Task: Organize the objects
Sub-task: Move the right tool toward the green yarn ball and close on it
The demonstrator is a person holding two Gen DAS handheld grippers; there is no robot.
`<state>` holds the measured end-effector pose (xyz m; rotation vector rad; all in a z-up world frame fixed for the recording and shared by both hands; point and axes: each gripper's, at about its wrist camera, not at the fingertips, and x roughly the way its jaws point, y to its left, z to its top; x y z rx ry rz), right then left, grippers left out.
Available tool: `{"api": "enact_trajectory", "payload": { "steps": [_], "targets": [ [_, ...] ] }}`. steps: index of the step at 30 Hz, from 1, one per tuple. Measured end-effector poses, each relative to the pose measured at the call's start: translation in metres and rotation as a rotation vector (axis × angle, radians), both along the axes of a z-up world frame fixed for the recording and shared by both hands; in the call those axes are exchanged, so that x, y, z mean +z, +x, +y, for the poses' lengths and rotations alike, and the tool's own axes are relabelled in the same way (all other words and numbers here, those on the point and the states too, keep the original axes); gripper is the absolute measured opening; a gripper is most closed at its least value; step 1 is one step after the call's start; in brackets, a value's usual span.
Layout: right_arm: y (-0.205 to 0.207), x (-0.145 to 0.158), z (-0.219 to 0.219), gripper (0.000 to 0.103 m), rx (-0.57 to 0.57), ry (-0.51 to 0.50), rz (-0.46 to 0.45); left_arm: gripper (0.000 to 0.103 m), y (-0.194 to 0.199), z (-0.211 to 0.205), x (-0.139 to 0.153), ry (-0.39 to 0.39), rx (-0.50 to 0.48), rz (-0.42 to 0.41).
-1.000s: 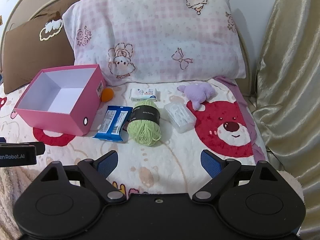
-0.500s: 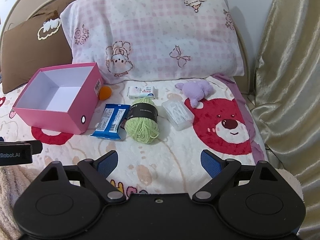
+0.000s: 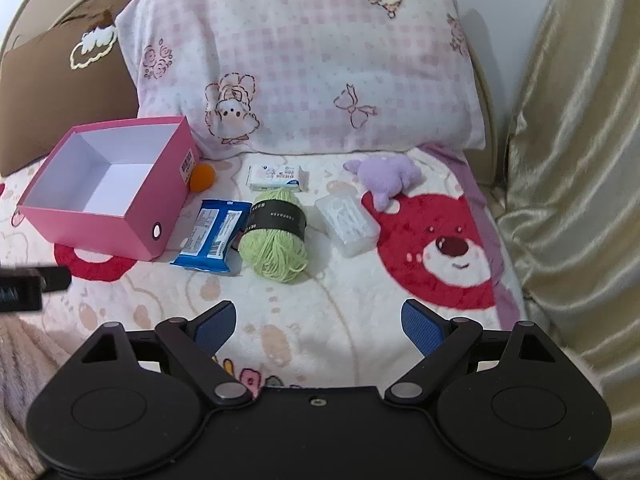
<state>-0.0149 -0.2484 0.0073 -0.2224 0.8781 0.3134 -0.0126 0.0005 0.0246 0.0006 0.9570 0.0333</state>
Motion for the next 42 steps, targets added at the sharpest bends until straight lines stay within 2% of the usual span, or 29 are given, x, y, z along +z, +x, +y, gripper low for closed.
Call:
{"api": "enact_trajectory", "payload": {
  "steps": [5,11,15,20,23,26,31,36,39,42],
  "targets": [
    [0.011,0.008,-0.005,0.092,0.109,-0.021,-0.014,0.1,0.024,-0.01,0.017,-0.042,-0.084,0.017],
    [0.021,0.016,-0.005,0.092,0.202,0.042,-0.005,0.1,0.044,-0.03,0.02,-0.064,-0.169,0.038],
    [0.027,0.013,0.001,0.092,0.268,0.084,0.022,0.1,0.055,-0.037,0.015,-0.121,-0.204,0.077],
    [0.035,-0.004,0.009,0.093,0.389,0.183,0.032,0.1,0.071,-0.053,0.009,-0.083,-0.226,0.07],
    [0.045,-0.016,0.011,0.093,0.377,0.254,0.047,0.1,0.08,-0.06,0.0,-0.127,-0.244,0.089],
    [0.056,-0.029,0.013,0.093,0.38,0.301,0.034,0.1,0.09,-0.066,-0.012,-0.145,-0.21,0.095],
    [0.071,-0.049,0.024,0.093,0.366,0.231,-0.035,0.1,0.111,-0.073,-0.033,-0.177,-0.188,0.104],
    [0.08,-0.064,0.028,0.092,0.427,0.254,0.015,0.1,0.129,-0.078,-0.053,-0.239,-0.227,0.074],
    [0.084,-0.073,0.026,0.092,0.4,0.288,0.01,0.1,0.133,-0.081,-0.063,-0.212,-0.243,0.022],
    [0.092,-0.077,0.028,0.092,0.38,0.271,-0.044,0.1,0.137,-0.081,-0.074,-0.215,-0.247,-0.004]
  ]
}}
